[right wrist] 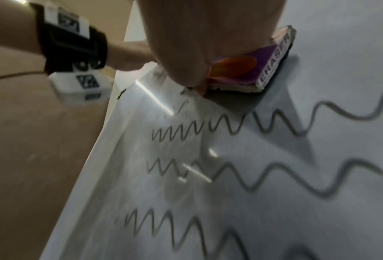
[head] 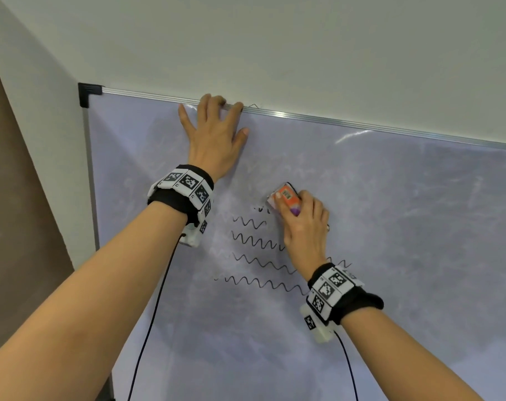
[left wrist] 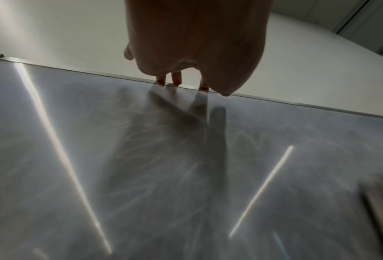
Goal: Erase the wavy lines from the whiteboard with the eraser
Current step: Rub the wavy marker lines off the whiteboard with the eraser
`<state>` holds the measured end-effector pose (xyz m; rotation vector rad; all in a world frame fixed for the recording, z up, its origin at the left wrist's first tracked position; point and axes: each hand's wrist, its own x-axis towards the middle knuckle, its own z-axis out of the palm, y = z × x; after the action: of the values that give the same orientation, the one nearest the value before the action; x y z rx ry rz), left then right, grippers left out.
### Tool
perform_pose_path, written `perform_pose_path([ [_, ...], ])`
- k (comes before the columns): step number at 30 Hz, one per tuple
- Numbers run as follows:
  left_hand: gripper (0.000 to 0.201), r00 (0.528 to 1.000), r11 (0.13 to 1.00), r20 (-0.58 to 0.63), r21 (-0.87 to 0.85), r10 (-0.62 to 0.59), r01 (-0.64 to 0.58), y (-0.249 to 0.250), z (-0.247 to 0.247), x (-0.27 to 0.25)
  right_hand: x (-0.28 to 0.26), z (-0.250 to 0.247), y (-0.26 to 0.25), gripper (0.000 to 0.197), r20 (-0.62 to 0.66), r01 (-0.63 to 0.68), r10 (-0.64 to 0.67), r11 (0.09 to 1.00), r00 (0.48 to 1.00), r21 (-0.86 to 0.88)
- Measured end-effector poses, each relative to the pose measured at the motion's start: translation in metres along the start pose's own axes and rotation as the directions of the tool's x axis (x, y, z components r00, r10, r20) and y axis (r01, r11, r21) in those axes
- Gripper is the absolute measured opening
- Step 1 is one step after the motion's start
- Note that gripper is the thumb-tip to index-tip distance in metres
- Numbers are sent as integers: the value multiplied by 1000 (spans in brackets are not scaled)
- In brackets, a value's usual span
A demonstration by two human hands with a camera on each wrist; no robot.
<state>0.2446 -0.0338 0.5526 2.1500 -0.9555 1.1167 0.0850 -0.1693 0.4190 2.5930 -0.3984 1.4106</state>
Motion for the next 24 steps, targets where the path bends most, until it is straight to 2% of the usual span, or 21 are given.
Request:
perform_pose_path([
  [3,44,1000,999,16,39,7,-8,-6,-2,0,-32,13,-8,86,108,123,-120,992,987,-22],
  [6,47,999,995,29,90,30,-32,-12,-9,1,-51,16,-10,87,175,218,-207,975,963,-44],
  [8,48,999,994,30,107,34,-37,-17,-11,1,-39,11,-9,85,151,191,-182,980,972,-47],
  [11,48,999,993,29,111,27,-30,-16,-10,0,-4,4,-9,73,26,36,-36,999,999,3],
  [13,48,1000,995,22,99,22,-24,-14,-10,0,9,4,-12,68,-9,1,-1,1000,1000,7],
  [16,48,1000,995,22,96,20,-22,-16,-9,1,-2,13,-19,78,34,52,-51,998,998,-19],
  [20,49,999,995,30,94,28,-31,-17,-9,0,-35,20,-27,80,147,213,-207,977,967,-24],
  [22,49,999,995,25,93,30,-32,-17,-9,0,-30,17,-25,81,145,213,-206,977,968,-33],
  [24,49,999,996,25,90,26,-28,-17,-8,-1,-12,12,-24,79,102,126,-123,992,987,-18],
])
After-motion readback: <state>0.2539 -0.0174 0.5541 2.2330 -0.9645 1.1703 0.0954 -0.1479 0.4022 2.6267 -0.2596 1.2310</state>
